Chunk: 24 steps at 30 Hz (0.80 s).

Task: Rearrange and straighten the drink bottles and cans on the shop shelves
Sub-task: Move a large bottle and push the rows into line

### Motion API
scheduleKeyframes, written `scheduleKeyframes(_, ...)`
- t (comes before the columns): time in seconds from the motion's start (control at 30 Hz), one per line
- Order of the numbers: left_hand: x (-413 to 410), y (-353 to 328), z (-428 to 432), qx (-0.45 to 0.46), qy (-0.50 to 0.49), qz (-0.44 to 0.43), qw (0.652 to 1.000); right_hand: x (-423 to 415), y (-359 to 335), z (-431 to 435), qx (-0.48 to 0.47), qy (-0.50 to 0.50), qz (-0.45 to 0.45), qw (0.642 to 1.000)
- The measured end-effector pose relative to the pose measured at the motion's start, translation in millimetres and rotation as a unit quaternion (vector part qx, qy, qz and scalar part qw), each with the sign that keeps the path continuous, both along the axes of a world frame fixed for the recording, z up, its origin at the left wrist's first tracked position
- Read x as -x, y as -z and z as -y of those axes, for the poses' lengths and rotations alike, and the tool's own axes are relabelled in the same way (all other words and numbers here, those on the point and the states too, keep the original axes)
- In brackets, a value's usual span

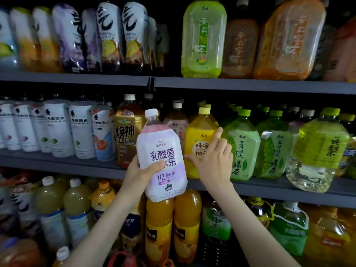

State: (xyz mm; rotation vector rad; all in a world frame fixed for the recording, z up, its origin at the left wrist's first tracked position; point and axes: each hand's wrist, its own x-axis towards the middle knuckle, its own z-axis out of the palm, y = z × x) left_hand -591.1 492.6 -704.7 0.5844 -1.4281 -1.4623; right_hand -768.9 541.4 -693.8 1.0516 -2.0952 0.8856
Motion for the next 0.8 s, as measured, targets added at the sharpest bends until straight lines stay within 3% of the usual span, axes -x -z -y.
scheduleKeyframes(0.13, 4.5, -1.2, -6.7, 0.012, 0.011, 0.02, 1.0, 6.9, -5.8, 1.3, -0.029, -0.056, 0.03, 0.998)
scheduleKeyframes(0.23, 15.5, -3.2, -15.9, 0.023, 0.027, 0.024, 0.999, 19.2, -11.6, -23.0, 0.002, -0.207, 0.094, 0.974)
scheduleKeyframes(0.27, 21.6, -4.5, -20.7, 0.028, 0.035, 0.022, 0.999, 22.2, -15.7, -36.1, 0.021, -0.277, 0.165, 0.946)
scheduleKeyframes(0.37, 47.6, -9.1, -41.3, 0.049, 0.07, 0.018, 0.996, 31.9, -24.2, -72.1, 0.026, -0.445, 0.363, 0.819)
scheduleKeyframes(0.43, 71.7, -12.0, -61.2, 0.067, 0.097, 0.013, 0.993, 45.5, -21.0, -94.8, -0.001, -0.471, 0.394, 0.789)
scheduleKeyframes(0.5, 100.8, -13.6, -83.4, 0.081, 0.096, 0.01, 0.992, 62.6, -21.9, -121.3, 0.026, -0.453, 0.39, 0.802)
scheduleKeyframes(0.6, 147.7, -15.5, -115.4, 0.096, 0.028, 0.04, 0.994, 95.9, -25.0, -162.9, 0.071, -0.361, 0.356, 0.859)
scheduleKeyframes(0.7, 188.3, -18.8, -145.4, 0.149, -0.066, 0.153, 0.975, 118.8, -25.6, -199.7, 0.078, -0.353, 0.347, 0.866)
scheduleKeyframes(0.8, 221.3, -20.4, -183.0, 0.227, -0.092, 0.228, 0.942, 137.2, -21.0, -222.5, 0.096, -0.32, 0.353, 0.874)
